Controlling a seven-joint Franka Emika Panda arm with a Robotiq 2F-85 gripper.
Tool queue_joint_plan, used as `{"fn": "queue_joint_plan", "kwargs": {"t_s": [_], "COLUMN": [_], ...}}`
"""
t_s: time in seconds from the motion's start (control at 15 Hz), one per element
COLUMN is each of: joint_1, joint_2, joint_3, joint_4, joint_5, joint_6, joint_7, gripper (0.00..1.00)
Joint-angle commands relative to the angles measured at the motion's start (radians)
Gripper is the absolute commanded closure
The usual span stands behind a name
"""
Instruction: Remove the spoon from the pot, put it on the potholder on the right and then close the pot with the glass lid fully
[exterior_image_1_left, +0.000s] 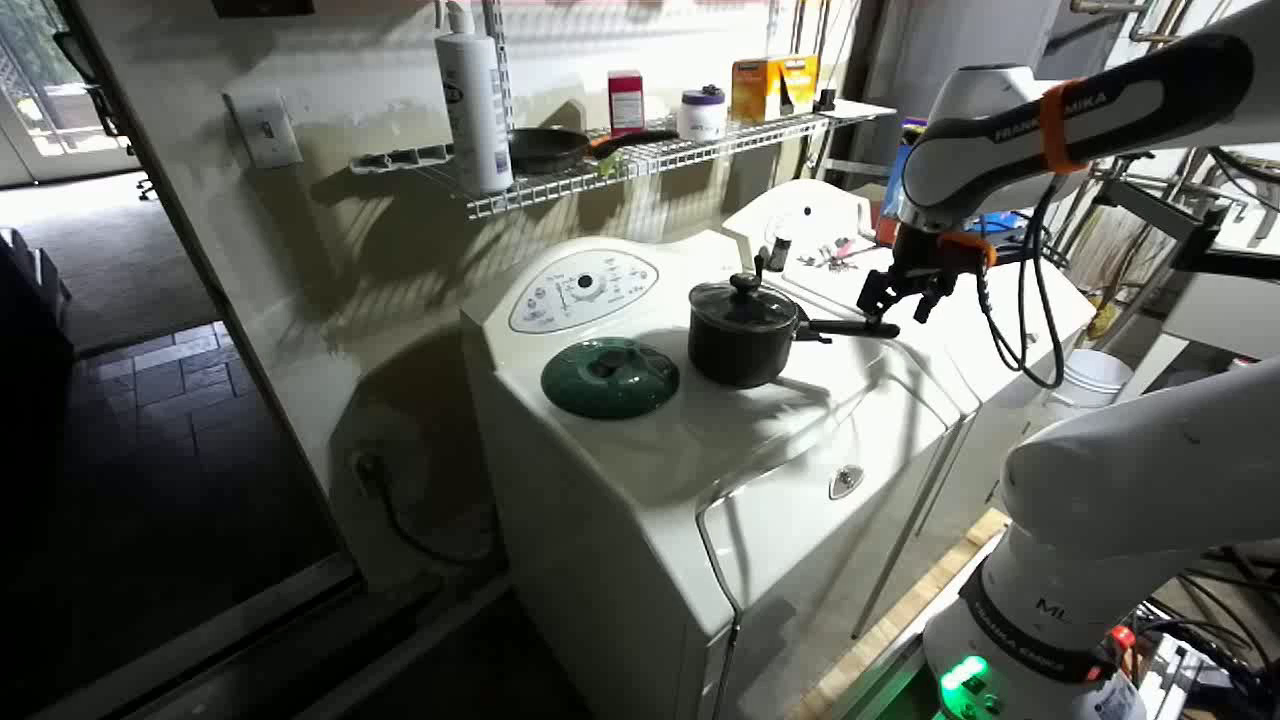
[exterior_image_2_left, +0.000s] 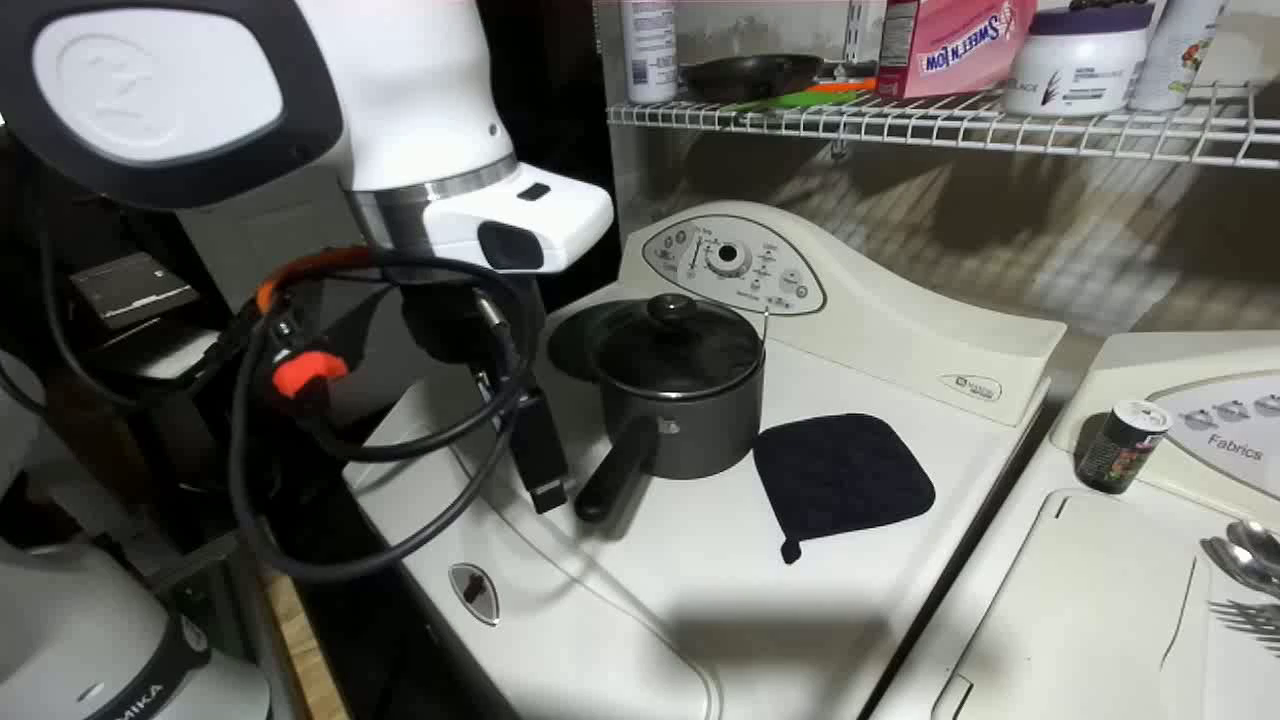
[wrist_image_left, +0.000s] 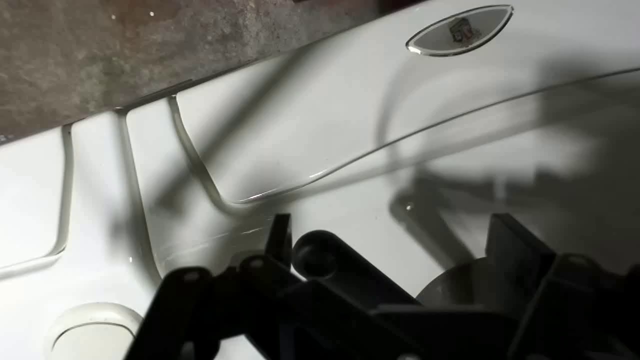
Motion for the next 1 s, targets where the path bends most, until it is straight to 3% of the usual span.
{"fn": "queue_joint_plan", "kwargs": {"t_s": [0.0,0.27,0.6,0.93], "joint_1": [-0.005,0.019,0.050,0.031], "joint_2": [0.001,-0.023,0.036,0.146], "joint_3": [0.006,0.009,0.047,0.125], "joint_4": [0.001,0.042,0.189,0.320], "joint_5": [0.004,0.068,0.190,0.180], "joint_6": [-0.001,0.014,0.056,0.141], "joint_7": [-0.003,0.022,0.141,0.322], "gripper": [0.00,0.00,0.00,0.00]}}
